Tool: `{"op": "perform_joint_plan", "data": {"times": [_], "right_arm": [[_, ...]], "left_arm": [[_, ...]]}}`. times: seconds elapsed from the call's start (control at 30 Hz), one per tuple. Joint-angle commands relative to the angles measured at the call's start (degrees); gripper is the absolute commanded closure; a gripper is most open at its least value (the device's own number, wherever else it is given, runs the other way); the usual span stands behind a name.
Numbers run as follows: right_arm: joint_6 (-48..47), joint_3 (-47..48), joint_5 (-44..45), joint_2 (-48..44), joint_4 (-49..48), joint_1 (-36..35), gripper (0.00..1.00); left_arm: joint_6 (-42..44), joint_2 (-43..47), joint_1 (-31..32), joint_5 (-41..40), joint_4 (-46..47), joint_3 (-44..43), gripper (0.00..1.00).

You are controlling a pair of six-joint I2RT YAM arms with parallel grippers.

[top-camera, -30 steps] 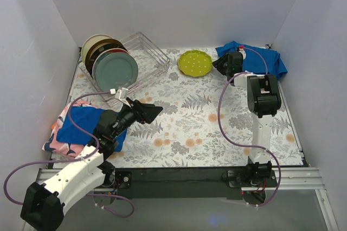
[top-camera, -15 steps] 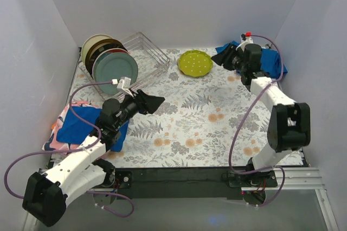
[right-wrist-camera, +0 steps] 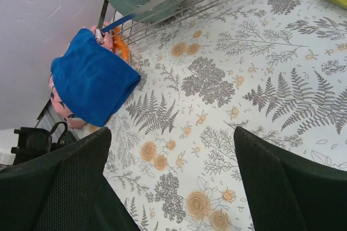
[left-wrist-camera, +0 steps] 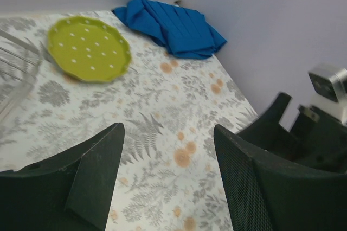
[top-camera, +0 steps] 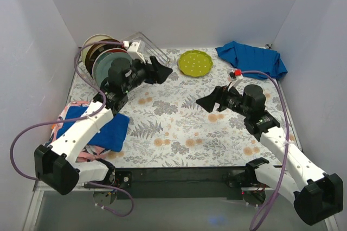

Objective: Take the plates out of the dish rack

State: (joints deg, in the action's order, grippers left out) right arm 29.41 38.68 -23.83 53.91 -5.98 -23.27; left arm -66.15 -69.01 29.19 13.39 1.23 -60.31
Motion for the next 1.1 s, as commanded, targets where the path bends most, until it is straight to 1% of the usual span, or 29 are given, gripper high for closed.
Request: {"op": "perform_joint_plan", "data": {"times": [0.0, 0.03, 0.07, 0.13, 0.17, 0.2, 0.27, 0.3, 0.33, 0.37, 0.43, 0.47, 0.5, 0.53, 0.6, 0.73, 0.93, 1.07], "right_arm": [[-3.7, -4.1, -0.2, -4.0, -1.0, 0.0, 0.02], [-3.8, -4.6, 0.4, -4.3, -1.1, 0.0, 0.02], [-3.7, -5.4, 0.0, -4.7, -1.1, 0.0, 0.02], [-3.0, -6.0, -2.6, -5.2, -2.5, 0.0, 0.02], [-2.5, -6.8, -3.3, -5.5, -3.2, 0.0, 0.02], [-2.5, -6.9, -3.6, -5.8, -3.9, 0.0, 0.02], [-2.3, -7.2, -3.5, -6.7, -4.0, 0.0, 0.03], [-2.3, -7.6, -3.4, -7.0, -4.4, -0.1, 0.04], [-2.4, -7.9, -3.2, -7.3, -4.7, -0.1, 0.04], [-2.3, -8.1, -2.9, -7.8, -4.8, -0.1, 0.04], [-2.3, -8.7, -2.2, -8.1, -5.4, 0.0, 0.05], [-2.4, -8.9, -2.2, -8.0, -5.6, 0.0, 0.05], [-2.3, -9.1, -2.3, -7.8, -6.1, -0.1, 0.05], [-2.3, -9.1, -2.4, -7.6, -6.2, 0.0, 0.05], [-2.1, -9.1, -2.9, -6.7, -6.5, 0.0, 0.05], [-2.1, -8.9, -3.5, -5.7, -6.9, -0.1, 0.06], [-2.1, -9.1, -3.8, -5.4, -7.1, -0.1, 0.06], [-1.7, -9.1, -3.5, -5.7, -7.3, -0.1, 0.06]], "left_arm": [[11.9, -4.2, -6.0, -5.1, -15.6, -10.8, 0.35], [12.8, -5.2, -8.2, -2.3, -16.8, -13.7, 0.37], [13.5, -7.3, -13.3, -0.4, -17.9, -15.4, 0.37], [16.3, -9.5, -18.2, 2.2, -21.7, -17.7, 0.37], [17.3, -11.5, -22.2, 3.1, -23.1, -20.0, 0.38], [18.7, -12.5, -24.2, 4.0, -25.6, -20.8, 0.38], [21.1, -13.5, -28.4, 5.6, -26.4, -20.7, 0.38], [21.3, -14.0, -29.1, 6.6, -26.0, -20.3, 0.38], [21.5, -14.1, -32.0, 8.0, -25.7, -20.0, 0.38], [21.1, -14.2, -35.0, 9.5, -25.1, -19.7, 0.38], [19.9, -14.8, -38.0, 13.4, -23.5, -18.7, 0.39], [19.2, -15.2, -40.4, 14.8, -22.9, -18.3, 0.39], [19.2, -15.4, -41.4, 17.5, -21.9, -17.7, 0.39], [19.2, -16.1, -42.0, 17.6, -21.4, -17.3, 0.39], [19.7, -16.7, -42.7, 14.1, -20.8, -16.9, 0.39], [21.1, -18.9, -43.3, 12.3, -19.3, -16.4, 0.40], [21.9, -20.4, -43.7, 12.2, -18.5, -16.9, 0.40], [22.2, -20.8, -43.7, 11.2, -17.8, -16.0, 0.43]]}}
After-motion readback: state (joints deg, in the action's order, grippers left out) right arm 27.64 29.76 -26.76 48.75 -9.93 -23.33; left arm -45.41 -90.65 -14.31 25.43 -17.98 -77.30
